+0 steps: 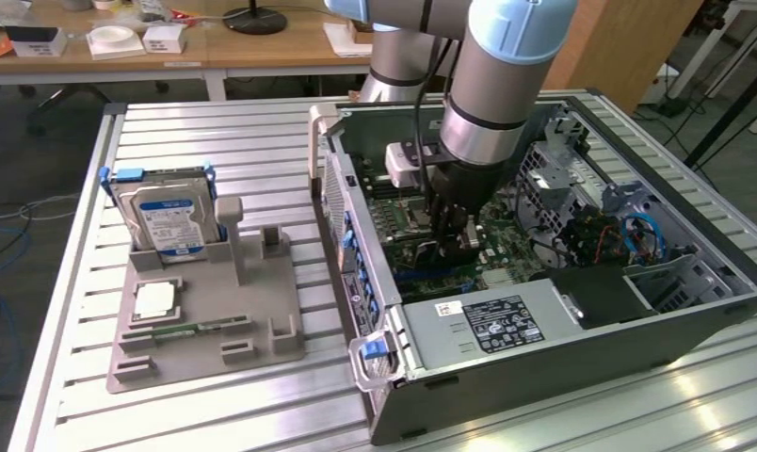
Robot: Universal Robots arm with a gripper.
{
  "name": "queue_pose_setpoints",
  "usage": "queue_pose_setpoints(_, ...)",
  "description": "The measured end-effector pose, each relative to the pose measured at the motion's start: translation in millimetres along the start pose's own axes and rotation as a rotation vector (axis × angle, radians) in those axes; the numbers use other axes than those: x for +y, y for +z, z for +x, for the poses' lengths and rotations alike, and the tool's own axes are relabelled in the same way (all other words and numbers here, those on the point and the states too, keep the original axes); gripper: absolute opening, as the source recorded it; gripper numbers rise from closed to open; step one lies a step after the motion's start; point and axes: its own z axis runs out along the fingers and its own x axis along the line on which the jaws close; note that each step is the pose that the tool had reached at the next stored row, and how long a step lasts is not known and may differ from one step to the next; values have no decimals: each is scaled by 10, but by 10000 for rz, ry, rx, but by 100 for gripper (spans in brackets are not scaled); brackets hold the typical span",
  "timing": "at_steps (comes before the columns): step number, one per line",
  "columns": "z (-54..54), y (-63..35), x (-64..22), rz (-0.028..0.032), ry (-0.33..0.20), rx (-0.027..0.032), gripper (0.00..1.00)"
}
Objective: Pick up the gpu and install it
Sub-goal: 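Insert the gpu into the slot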
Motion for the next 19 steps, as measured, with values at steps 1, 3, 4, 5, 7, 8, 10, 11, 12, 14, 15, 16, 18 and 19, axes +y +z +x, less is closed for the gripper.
queue_pose_setpoints(1,1,7,0,0,-1,5,26)
queue_pose_setpoints(3,1,24,1,-1,-2,24,26)
queue_pose_setpoints(4,1,30,2,-2,-2,27,26)
queue_pose_setpoints(5,1,37,3,0,0,25,26)
queue_pose_setpoints(7,1,45,3,3,0,19,26)
queue_pose_setpoints(8,1,45,2,3,-1,20,26)
queue_pose_setpoints(10,1,46,3,3,0,19,26)
queue_pose_setpoints(11,1,46,3,4,0,18,26)
queue_pose_setpoints(12,1,46,3,4,0,17,26)
queue_pose_setpoints(14,-1,36,2,10,0,5,26)
queue_pose_setpoints(15,-2,28,1,13,0,-3,26)
queue_pose_setpoints(16,-2,22,1,14,-1,0,26)
queue_pose_setpoints(18,0,15,2,6,-1,17,26)
queue_pose_setpoints(19,0,15,2,5,-1,16,26)
